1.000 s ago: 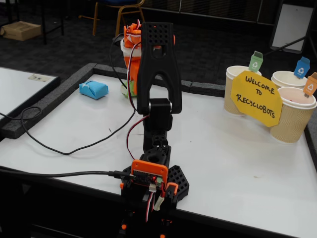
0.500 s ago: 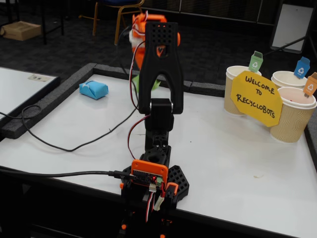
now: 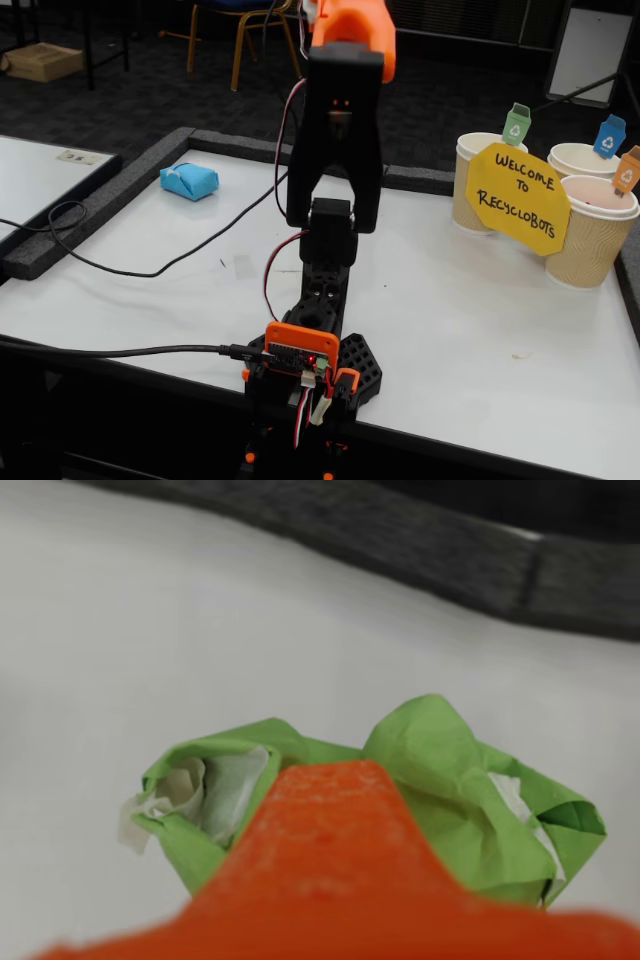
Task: Sort rubbish by color.
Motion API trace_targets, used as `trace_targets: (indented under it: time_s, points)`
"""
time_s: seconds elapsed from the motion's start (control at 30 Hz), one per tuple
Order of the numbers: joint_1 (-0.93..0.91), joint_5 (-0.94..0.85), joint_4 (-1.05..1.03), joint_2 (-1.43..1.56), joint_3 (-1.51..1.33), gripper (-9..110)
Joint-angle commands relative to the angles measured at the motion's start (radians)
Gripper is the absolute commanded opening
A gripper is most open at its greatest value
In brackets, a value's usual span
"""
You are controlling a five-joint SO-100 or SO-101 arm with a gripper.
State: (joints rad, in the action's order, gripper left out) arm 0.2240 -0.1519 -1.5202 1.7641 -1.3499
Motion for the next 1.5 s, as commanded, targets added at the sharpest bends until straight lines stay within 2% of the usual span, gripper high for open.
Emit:
trace_targets:
  time_s: [0.0,0.37,0.67,0.9,1.2,1.47]
  points:
    - [-0.032,0.018,-0.018,0.281,-0.011,0]
    - [-0.071,0.018,-0.071,0.588,-0.291,0]
    - [-0.069,0.008,0.043,0.836,-0.543,0]
    - [-0.160,0.005,0.092,1.029,-0.695,0]
    - [-0.195,-0.014,0.121,1.150,-0.804,0]
    - [-0.330,-0.025,0.123,1.210,-0.864,0]
